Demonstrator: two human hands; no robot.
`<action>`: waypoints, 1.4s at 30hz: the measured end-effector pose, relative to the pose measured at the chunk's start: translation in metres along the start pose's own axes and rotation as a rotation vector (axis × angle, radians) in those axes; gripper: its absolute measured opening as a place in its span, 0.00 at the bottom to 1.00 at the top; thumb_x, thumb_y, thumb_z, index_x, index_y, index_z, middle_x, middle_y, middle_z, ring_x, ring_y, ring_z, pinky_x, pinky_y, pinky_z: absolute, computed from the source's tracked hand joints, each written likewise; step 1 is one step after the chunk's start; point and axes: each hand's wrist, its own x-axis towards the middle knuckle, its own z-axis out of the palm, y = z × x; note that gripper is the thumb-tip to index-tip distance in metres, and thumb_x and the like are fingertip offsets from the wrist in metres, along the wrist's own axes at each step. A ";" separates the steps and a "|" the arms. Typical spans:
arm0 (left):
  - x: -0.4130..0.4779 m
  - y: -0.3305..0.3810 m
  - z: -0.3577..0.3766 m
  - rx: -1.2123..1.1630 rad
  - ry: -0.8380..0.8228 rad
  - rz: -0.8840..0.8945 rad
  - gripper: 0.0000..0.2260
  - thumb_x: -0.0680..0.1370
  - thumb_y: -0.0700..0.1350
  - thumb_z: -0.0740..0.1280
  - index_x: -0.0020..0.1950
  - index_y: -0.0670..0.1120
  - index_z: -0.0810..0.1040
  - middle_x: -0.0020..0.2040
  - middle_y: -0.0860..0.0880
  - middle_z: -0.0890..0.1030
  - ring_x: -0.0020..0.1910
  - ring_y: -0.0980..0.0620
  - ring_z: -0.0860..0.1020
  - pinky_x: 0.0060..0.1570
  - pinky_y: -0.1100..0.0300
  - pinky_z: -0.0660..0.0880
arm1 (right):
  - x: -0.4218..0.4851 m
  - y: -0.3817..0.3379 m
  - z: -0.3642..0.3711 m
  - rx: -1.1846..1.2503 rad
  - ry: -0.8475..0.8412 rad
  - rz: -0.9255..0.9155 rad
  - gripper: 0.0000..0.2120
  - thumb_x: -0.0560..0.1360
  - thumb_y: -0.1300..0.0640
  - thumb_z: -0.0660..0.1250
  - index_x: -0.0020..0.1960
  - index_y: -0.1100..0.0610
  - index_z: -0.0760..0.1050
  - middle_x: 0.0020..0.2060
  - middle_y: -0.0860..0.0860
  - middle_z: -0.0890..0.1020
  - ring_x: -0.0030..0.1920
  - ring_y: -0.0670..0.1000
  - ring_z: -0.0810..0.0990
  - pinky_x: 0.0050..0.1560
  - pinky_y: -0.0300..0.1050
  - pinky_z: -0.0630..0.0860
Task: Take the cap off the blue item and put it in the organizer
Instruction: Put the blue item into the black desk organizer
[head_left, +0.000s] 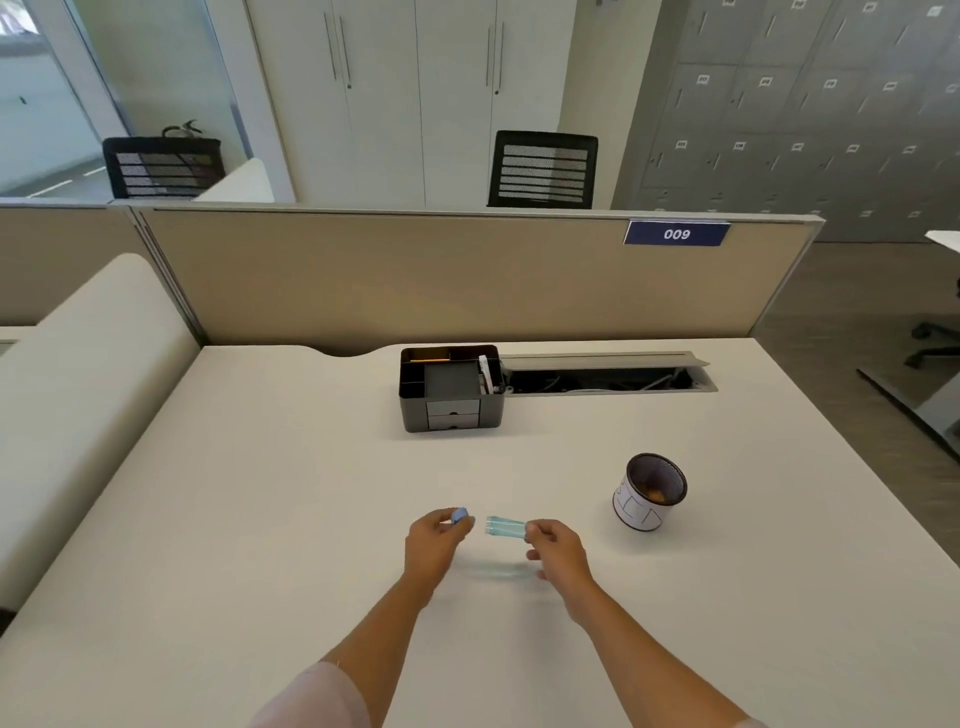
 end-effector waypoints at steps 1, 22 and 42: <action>-0.001 0.004 -0.002 -0.058 -0.013 0.004 0.06 0.74 0.45 0.72 0.50 0.51 0.83 0.47 0.49 0.85 0.47 0.50 0.82 0.51 0.57 0.75 | -0.001 -0.004 0.004 0.015 -0.008 -0.008 0.07 0.78 0.53 0.64 0.51 0.55 0.78 0.47 0.52 0.82 0.40 0.48 0.81 0.38 0.43 0.75; -0.008 0.057 -0.015 -0.107 -0.044 0.146 0.13 0.72 0.52 0.73 0.56 0.51 0.84 0.43 0.57 0.87 0.40 0.57 0.85 0.39 0.65 0.76 | -0.014 -0.045 0.030 0.336 0.126 -0.189 0.05 0.79 0.59 0.66 0.52 0.58 0.79 0.44 0.56 0.85 0.47 0.52 0.85 0.53 0.44 0.81; -0.006 0.094 -0.027 -0.087 -0.028 0.255 0.11 0.74 0.43 0.72 0.56 0.45 0.84 0.48 0.50 0.86 0.47 0.56 0.84 0.39 0.72 0.77 | -0.023 -0.080 0.014 0.102 0.121 -0.578 0.08 0.76 0.63 0.69 0.52 0.52 0.81 0.44 0.46 0.84 0.47 0.47 0.84 0.43 0.32 0.80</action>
